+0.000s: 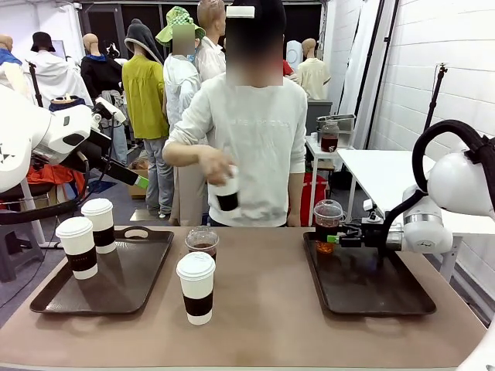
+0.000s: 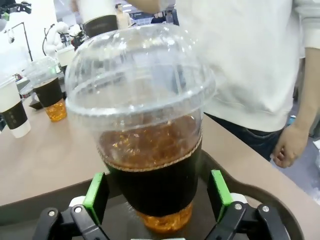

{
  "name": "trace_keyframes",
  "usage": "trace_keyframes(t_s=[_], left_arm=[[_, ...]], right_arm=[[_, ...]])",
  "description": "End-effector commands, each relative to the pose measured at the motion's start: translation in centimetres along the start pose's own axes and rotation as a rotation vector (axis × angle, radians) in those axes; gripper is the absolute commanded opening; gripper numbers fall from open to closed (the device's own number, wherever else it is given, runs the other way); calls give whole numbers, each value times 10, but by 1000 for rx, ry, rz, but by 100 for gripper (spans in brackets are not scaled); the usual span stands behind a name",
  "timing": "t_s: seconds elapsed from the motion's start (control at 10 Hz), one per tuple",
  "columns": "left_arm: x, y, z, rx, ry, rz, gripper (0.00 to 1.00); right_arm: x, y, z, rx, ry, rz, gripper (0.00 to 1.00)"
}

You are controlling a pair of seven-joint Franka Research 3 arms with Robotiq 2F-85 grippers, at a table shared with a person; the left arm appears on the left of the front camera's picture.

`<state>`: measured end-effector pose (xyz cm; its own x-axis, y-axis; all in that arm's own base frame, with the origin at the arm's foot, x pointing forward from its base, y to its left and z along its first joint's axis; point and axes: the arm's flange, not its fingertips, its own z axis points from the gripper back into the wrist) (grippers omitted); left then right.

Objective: Distribute the coffee onto the tray.
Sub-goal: Pick up one iced Americano and place it on the right Handle tray, then pick up another iced Americano from the middle of the table and place it on the right Handle tray.

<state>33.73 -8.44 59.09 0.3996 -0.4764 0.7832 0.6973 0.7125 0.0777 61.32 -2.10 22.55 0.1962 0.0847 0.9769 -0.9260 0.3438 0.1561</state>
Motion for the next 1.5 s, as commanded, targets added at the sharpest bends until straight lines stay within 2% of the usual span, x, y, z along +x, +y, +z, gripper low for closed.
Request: trace_keyframes(t_s=[0.0, 0.5, 0.6, 1.1, 1.4], left_arm=[[0, 1, 0, -4, -3, -2, 100], [0, 1, 0, -4, -3, -2, 100], [0, 1, 0, -4, -3, -2, 100], [0, 1, 0, -4, -3, -2, 100], [0, 1, 0, -4, -3, -2, 100]], right_arm=[[2, 16, 12, -28, 5, -20, 100], [-7, 35, 36, -83, 0, -17, 100], [-7, 22, 29, -39, 6, -35, 100], [-7, 22, 29, -39, 6, -35, 100], [2, 36, 41, -61, 8, -28, 100]])
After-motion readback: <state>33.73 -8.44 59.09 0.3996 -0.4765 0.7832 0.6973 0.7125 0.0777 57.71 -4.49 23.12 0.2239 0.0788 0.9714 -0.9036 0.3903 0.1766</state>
